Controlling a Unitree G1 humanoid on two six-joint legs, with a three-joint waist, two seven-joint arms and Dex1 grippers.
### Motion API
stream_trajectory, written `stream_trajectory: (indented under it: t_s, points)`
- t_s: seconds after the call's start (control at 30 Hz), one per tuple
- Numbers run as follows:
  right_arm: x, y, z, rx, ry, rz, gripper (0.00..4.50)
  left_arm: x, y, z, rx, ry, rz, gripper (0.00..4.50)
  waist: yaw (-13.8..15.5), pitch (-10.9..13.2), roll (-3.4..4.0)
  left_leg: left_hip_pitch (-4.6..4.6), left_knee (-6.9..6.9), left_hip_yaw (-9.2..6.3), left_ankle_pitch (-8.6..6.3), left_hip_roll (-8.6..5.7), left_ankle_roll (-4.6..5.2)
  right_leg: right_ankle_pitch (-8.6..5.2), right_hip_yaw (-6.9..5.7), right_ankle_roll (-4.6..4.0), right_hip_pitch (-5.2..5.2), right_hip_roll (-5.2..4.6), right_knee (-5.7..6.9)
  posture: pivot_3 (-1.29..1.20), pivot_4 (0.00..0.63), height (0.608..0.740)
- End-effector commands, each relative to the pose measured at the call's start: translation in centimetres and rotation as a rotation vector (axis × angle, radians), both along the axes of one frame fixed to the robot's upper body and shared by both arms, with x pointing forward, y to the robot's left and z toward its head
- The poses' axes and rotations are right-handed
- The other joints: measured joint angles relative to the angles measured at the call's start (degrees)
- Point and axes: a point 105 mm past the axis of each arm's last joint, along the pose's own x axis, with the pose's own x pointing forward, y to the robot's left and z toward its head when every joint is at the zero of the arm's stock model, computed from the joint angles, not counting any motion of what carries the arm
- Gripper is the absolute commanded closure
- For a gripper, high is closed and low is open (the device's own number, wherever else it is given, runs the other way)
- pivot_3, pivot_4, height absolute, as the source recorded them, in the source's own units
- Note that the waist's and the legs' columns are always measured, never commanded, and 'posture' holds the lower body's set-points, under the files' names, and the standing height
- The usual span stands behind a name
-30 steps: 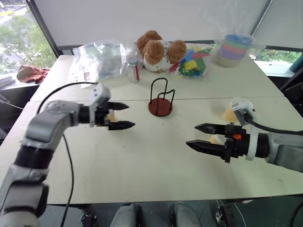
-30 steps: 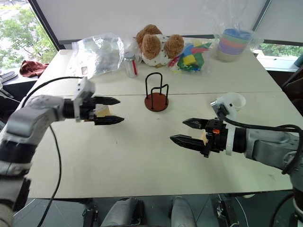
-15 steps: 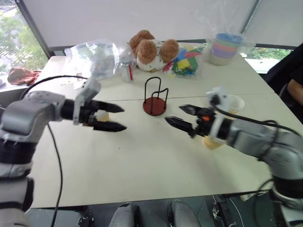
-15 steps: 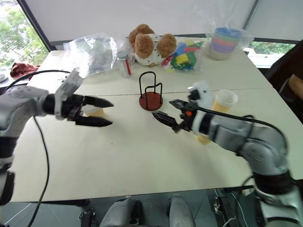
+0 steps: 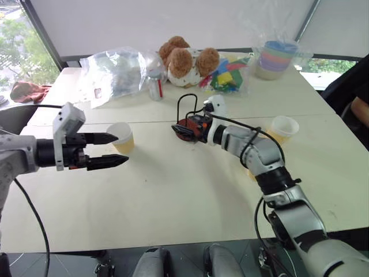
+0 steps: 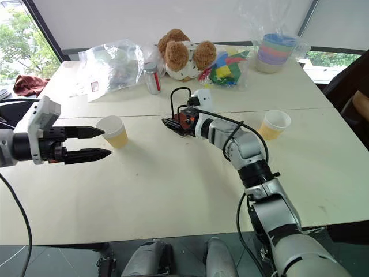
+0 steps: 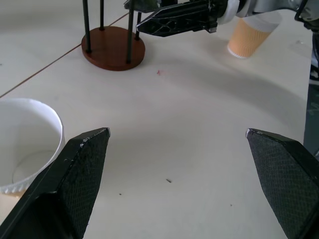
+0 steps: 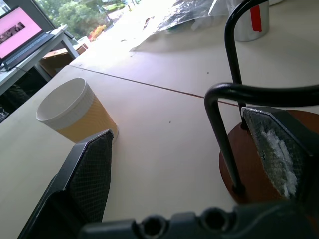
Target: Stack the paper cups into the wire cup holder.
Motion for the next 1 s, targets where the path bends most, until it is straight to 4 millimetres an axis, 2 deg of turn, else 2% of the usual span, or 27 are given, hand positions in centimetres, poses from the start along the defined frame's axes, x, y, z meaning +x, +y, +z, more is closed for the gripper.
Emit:
stream_trajectory:
  t_s: [0.03, 0.1, 0.2, 0.27, 0.33, 0.4, 0.5, 0.57, 0.67, 0.73, 0.83, 1.0]
  points:
    - [1.2, 0.3, 2.0, 0.042, -0.074, -0.022, 0.25, -0.6, -0.1, 0.3, -0.018, -0.024, 0.011, 0.00, -0.08, 0.00, 0.01, 0.00, -0.02, -0.01, 0.02, 0.00, -0.03, 0.00, 0.01, 0.00, -0.01, -0.05, 0.03, 0.00, 0.150, 0.740]
    - [1.5, 0.5, 2.1, 0.057, -0.077, -0.032, 0.84, -0.8, 0.0, -0.1, -0.036, -0.020, 0.031, 0.00, -0.07, 0.00, 0.01, 0.00, -0.04, -0.01, 0.03, 0.00, -0.07, 0.00, 0.02, 0.00, -0.01, -0.12, 0.03, 0.00, 0.150, 0.740]
    - [1.7, 0.7, 2.1, 0.053, -0.090, -0.032, 2.36, -0.8, 0.1, -0.4, -0.040, -0.023, 0.045, 0.00, -0.07, 0.00, 0.01, 0.00, -0.04, -0.04, 0.05, 0.00, -0.12, 0.01, 0.01, -0.01, -0.01, -0.17, 0.02, 0.00, 0.150, 0.740]
    - [1.7, 0.9, 2.1, 0.050, -0.097, -0.025, 3.55, -0.7, 0.2, -0.3, -0.050, -0.031, 0.053, 0.00, -0.11, 0.01, 0.02, 0.00, -0.04, -0.03, 0.05, -0.01, -0.13, 0.01, 0.01, -0.01, -0.01, -0.20, 0.02, 0.00, 0.150, 0.740]
    - [1.7, 1.0, 2.1, 0.044, -0.101, -0.018, 4.46, -0.6, 0.1, -0.3, -0.056, -0.032, 0.046, 0.00, -0.23, 0.01, 0.02, 0.00, -0.04, -0.03, 0.06, -0.01, -0.15, 0.01, 0.01, -0.01, -0.02, -0.20, 0.02, 0.00, 0.150, 0.740]
    - [1.4, 1.1, 2.5, 0.040, -0.124, 0.009, 4.46, -0.6, -0.3, -0.4, -0.058, -0.030, 0.029, 0.00, -0.49, -0.01, -0.01, 0.06, -0.06, -0.01, 0.06, -0.02, -0.17, 0.01, 0.01, -0.02, -0.03, -0.22, 0.02, 0.00, 0.150, 0.740]
    - [-0.4, 1.0, 3.8, -0.009, -0.215, 0.114, 4.46, -0.6, -1.1, -0.4, -0.063, -0.028, -0.005, 0.00, -1.09, 0.01, 0.02, 0.11, -0.18, -0.02, 0.08, -0.01, -0.20, 0.01, 0.01, -0.02, -0.02, -0.24, 0.03, 0.00, 0.150, 0.740]
    - [-3.0, 0.1, 4.1, -0.077, -0.272, 0.235, 4.46, -0.5, -1.7, 0.2, -0.056, -0.046, -0.038, 0.00, -0.73, 0.03, 0.06, 0.09, -0.21, -0.03, 0.07, -0.01, -0.20, 0.01, 0.00, -0.02, -0.04, -0.24, 0.03, 0.00, 0.150, 0.740]
    - [-7.1, -1.7, 3.3, -0.178, -0.282, 0.369, 4.46, -0.2, -2.2, 1.2, -0.042, -0.075, -0.073, 0.00, 0.13, 0.02, 0.05, 0.02, -0.19, -0.07, 0.04, -0.06, -0.15, 0.01, -0.02, -0.02, -0.03, -0.26, 0.02, 0.00, 0.150, 0.740]
    - [-8.5, -2.5, 2.7, -0.210, -0.277, 0.393, 4.46, 0.0, -2.3, 1.3, -0.022, -0.092, -0.081, 0.00, 0.16, 0.01, 0.03, 0.03, -0.19, -0.05, 0.01, -0.07, -0.10, 0.01, -0.02, -0.02, 0.00, -0.26, -0.02, 0.00, 0.150, 0.740]
    - [-10.0, -3.1, 2.1, -0.224, -0.261, 0.400, 4.46, 0.2, -2.6, 1.0, -0.001, -0.106, -0.098, 0.00, -0.12, 0.02, 0.03, 0.10, -0.17, 0.08, -0.03, -0.05, -0.03, 0.01, 0.01, -0.02, -0.01, -0.26, -0.07, 0.00, 0.150, 0.740]
    - [-12.1, -2.9, 1.2, -0.179, -0.197, 0.436, 4.46, 0.8, -2.4, 0.4, 0.015, -0.097, -0.108, 0.00, 0.28, 0.02, 0.04, 0.20, -0.13, 0.05, -0.12, 0.01, 0.15, 0.01, 0.00, -0.04, 0.00, -0.23, 0.11, 0.00, 0.150, 0.740]
